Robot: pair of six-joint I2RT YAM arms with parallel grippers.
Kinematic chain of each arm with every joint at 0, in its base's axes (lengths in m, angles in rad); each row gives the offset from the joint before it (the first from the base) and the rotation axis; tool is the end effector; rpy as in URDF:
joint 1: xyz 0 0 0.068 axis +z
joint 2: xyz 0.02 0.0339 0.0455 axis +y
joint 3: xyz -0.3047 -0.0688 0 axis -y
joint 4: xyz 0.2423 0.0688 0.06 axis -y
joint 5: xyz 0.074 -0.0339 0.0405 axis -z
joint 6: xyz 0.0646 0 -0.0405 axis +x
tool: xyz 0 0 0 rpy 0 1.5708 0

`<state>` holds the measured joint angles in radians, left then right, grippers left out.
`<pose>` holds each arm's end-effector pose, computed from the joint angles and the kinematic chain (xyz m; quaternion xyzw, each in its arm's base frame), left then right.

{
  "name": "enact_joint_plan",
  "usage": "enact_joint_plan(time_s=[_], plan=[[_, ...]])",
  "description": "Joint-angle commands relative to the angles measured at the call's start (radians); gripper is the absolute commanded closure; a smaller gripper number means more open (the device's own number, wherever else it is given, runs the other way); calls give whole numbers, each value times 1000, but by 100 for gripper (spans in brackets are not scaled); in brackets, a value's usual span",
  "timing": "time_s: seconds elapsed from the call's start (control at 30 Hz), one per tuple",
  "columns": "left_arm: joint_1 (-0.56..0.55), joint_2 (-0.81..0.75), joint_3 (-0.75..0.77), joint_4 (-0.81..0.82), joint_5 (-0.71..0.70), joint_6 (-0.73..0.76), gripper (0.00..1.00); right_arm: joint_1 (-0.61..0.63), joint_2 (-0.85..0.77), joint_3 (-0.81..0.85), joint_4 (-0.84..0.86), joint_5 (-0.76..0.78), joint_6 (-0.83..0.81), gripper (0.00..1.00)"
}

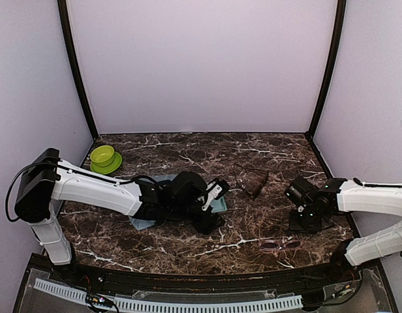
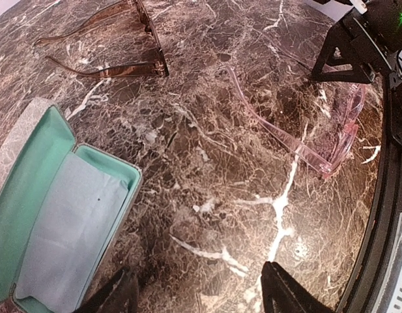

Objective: Organize the sunglasses
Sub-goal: Pick up the sunglasses from the center of the board.

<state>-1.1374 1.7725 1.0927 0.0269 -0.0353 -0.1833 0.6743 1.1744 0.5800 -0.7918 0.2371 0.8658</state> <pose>0.1773 -0.3777 0.2222 0.4046 0.7999 -0.2592 0.3595 0.1359 0.0892 0.1741 0.1054 0.9832 -0.0208 0.1477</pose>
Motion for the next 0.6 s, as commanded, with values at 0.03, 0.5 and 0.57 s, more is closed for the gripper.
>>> enact_joint_plan(time_s=[0.03, 0.5, 0.57], plan=[[-5, -2, 28, -5, 11, 17, 33, -7, 27, -5, 24, 17, 1, 60], [-5, -4, 21, -5, -1, 18, 33, -6, 50, 0, 39, 12, -19, 83], [-5, -5, 18, -1, 4, 15, 33, -7, 53, 0, 44, 8, -23, 87]])
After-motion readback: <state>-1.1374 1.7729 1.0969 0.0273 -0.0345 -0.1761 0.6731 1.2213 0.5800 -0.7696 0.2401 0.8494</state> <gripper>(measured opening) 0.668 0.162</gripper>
